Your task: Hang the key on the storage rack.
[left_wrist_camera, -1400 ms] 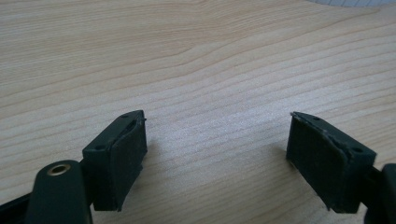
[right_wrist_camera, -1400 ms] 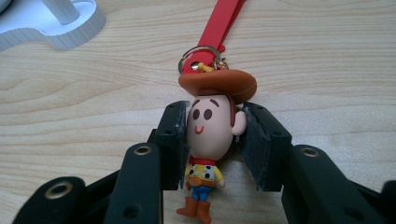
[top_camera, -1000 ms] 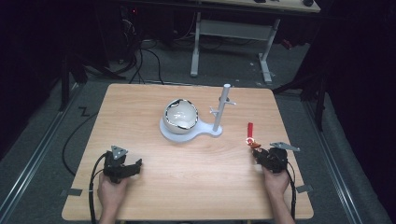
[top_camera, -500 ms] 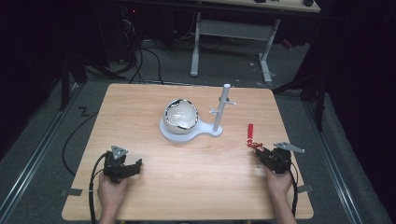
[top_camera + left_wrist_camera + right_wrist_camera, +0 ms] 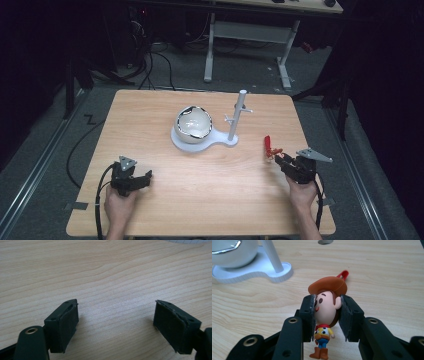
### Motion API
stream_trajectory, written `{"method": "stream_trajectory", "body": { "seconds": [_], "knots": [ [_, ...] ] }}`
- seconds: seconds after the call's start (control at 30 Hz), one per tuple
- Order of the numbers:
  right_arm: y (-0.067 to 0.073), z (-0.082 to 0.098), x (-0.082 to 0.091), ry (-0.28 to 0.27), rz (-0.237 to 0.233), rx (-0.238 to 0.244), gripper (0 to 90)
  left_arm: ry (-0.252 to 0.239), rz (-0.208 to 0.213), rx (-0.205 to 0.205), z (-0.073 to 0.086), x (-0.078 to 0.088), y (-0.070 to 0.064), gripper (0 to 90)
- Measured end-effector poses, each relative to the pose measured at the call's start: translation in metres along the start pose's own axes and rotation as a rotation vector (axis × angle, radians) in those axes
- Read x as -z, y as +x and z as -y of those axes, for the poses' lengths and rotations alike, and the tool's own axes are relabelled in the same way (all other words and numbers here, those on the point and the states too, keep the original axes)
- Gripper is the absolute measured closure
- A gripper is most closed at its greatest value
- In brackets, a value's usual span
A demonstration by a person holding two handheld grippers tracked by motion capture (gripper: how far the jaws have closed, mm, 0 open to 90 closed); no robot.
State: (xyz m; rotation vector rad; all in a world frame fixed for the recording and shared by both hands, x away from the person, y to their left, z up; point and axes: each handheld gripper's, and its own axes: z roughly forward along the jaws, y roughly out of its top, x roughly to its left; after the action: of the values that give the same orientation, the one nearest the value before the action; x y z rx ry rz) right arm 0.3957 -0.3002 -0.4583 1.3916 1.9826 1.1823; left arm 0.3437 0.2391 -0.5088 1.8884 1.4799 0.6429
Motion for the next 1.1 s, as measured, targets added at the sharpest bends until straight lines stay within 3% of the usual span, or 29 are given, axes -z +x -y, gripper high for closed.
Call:
{"method": "stream_trajectory", "body": {
  "seconds": [0.77,1.0,1.03,1.1],
  "knots": [
    [0.009,-0.035,0.037,-0.133,-0.045,0.046,66.4,0.000,0.000,0.000,0.000,0.000,0.000,20.5],
    [0.010,-0.042,0.041,-0.142,-0.062,0.051,66.4,0.000,0.000,-0.001,0.000,0.000,0.000,20.5],
    [0.010,-0.043,0.039,-0.123,-0.071,0.053,66.5,0.000,0.000,-0.001,0.000,0.000,0.000,20.5],
    [0.014,-0.044,0.036,-0.084,-0.037,0.106,66.5,0.000,0.001,0.000,0.000,0.000,0.000,20.5]
  ]
}}
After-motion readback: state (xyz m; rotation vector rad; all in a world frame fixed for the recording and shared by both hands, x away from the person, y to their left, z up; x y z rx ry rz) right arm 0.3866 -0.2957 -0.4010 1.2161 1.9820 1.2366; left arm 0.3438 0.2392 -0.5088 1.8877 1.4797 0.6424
